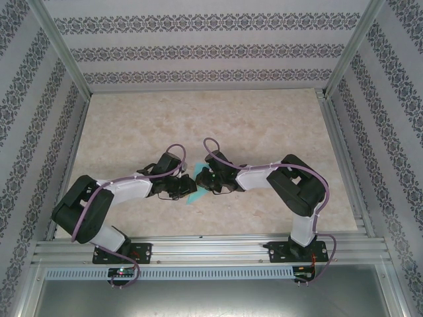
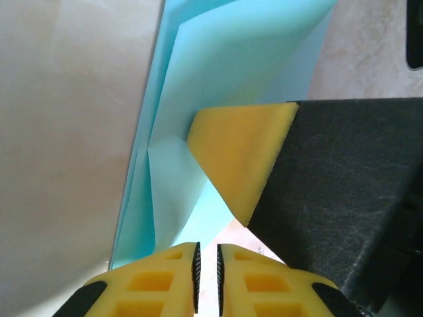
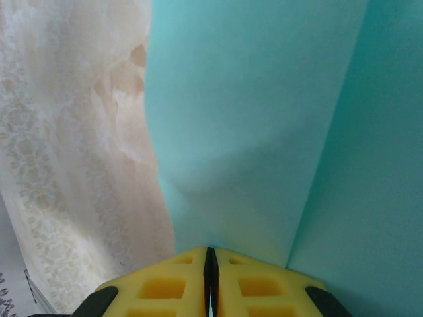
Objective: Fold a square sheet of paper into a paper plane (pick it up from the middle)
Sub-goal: Fourth fold the wing at the center of the table.
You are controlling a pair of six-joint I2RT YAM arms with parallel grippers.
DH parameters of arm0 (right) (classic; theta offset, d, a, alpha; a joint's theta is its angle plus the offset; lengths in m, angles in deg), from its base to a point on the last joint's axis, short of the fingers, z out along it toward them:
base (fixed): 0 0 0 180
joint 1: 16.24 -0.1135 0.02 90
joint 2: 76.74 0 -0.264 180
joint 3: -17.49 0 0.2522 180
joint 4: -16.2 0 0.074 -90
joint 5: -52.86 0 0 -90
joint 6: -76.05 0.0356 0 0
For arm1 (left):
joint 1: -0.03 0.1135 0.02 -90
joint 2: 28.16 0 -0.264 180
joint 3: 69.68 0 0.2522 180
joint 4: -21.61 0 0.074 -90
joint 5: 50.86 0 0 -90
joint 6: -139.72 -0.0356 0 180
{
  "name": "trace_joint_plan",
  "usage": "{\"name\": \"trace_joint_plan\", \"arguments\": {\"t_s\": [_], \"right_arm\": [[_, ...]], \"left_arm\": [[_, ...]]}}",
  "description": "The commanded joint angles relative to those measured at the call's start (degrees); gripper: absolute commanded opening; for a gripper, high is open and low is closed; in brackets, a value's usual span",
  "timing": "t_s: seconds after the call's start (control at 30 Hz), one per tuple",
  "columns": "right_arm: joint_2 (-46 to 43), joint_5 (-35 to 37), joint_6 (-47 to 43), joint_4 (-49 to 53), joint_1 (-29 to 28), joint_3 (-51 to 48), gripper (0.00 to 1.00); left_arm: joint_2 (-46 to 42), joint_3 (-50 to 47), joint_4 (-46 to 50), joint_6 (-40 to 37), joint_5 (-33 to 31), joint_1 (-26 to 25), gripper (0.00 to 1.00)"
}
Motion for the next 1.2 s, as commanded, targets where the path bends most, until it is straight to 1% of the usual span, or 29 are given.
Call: {"name": "trace_joint_plan", "arguments": {"t_s": [0.0, 0.1, 0.23, 0.43, 0.57, 0.67, 0.8, 0.97, 1.07, 1.17], "right_arm": [[1.6, 1.0, 0.1, 5.1, 0.1, -2.1, 0.13], [1.3, -0.3, -1.0, 5.2, 1.1, -1.1, 0.14], [0.8, -0.6, -2.4, 6.8, 2.8, 0.2, 0.14], [0.2, -1.1, -3.3, 7.5, 4.3, 0.6, 0.14], [0.2, -1.2, -4.3, 8.2, 5.0, 1.2, 0.14], [-0.9, -0.3, -5.3, 9.2, 6.6, 0.7, 0.14], [-4.3, -2.8, -8.1, 6.4, 8.8, 0.3, 0.15], [-7.0, -5.1, -10.5, 6.6, 7.8, 2.5, 0.14], [-6.1, -4.5, -9.1, 5.4, 5.2, 2.4, 0.12], [-5.5, -2.2, -6.3, 1.0, 2.5, 0.6, 0.12]], "left_arm": [[3.4, 1.1, 2.9, -0.8, -4.9, -0.1, 0.16], [3.9, 0.0, 6.8, -2.3, -7.9, -0.2, 0.12], [4.0, -3.1, 7.3, -3.8, -8.8, -0.2, 0.10], [2.5, -3.8, 11.3, -5.6, -12.6, -0.1, 0.08], [1.9, -3.8, 11.5, -6.3, -12.4, -0.1, 0.08], [2.4, -3.6, 12.1, -6.6, -12.4, -0.1, 0.07], [3.1, -3.5, 12.2, -7.2, -12.0, -0.1, 0.06], [3.5, -3.3, 11.6, -7.5, -11.2, -0.2, 0.04], [3.7, -3.2, 11.5, -7.4, -11.0, -0.1, 0.04], [3.9, -3.0, 12.1, -7.5, -11.1, -0.2, 0.03]]}}
